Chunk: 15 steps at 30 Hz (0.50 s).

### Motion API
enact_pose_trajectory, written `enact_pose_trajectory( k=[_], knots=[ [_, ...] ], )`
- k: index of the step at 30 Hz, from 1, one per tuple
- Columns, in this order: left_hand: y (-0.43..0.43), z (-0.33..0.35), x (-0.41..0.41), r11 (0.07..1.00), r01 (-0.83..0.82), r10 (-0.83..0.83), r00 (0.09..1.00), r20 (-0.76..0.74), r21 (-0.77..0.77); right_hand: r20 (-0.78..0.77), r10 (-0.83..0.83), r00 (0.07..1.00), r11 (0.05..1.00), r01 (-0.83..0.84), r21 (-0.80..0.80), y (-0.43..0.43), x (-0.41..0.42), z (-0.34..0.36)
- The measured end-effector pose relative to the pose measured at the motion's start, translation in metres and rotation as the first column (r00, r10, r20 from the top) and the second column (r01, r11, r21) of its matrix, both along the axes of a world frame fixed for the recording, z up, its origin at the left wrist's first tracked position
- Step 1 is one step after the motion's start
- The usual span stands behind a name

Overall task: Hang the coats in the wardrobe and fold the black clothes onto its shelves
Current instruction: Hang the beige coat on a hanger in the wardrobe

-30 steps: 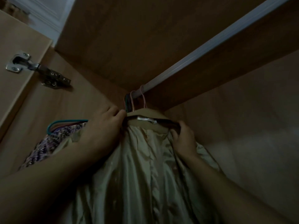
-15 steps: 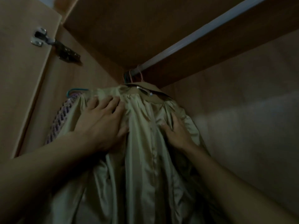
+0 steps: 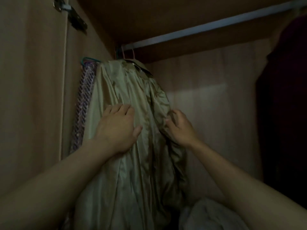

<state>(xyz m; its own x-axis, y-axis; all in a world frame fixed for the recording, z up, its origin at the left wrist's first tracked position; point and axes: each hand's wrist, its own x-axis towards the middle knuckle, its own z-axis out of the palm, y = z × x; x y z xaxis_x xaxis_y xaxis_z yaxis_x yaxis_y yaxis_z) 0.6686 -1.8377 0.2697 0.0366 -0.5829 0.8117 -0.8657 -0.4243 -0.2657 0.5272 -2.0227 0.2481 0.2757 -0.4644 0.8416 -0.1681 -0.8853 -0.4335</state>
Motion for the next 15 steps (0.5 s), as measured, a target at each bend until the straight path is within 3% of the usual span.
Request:
enact_pose_trajectory(
  k=[4, 9, 15],
  knots=[
    [0.02, -0.056, -0.028, 0.978, 0.206, -0.2, 0.97, -0.142, 0.033, -0.071, -0.114, 0.991, 0.992, 0.118, 0.055, 0.078, -0.049, -0.061],
    [0.045, -0.103, -0.055, 0.922, 0.384, -0.347, 0.871, -0.348, 0.041, -0.302, -0.278, 0.912, 0.945, 0.316, 0.084, 0.155, -0.111, -0.116],
    [0.09, -0.158, -0.107, 0.859, 0.511, -0.425, 0.718, -0.551, 0.004, -0.314, -0.361, 0.878, 0.908, 0.407, 0.095, 0.24, -0.181, -0.148]
  ],
)
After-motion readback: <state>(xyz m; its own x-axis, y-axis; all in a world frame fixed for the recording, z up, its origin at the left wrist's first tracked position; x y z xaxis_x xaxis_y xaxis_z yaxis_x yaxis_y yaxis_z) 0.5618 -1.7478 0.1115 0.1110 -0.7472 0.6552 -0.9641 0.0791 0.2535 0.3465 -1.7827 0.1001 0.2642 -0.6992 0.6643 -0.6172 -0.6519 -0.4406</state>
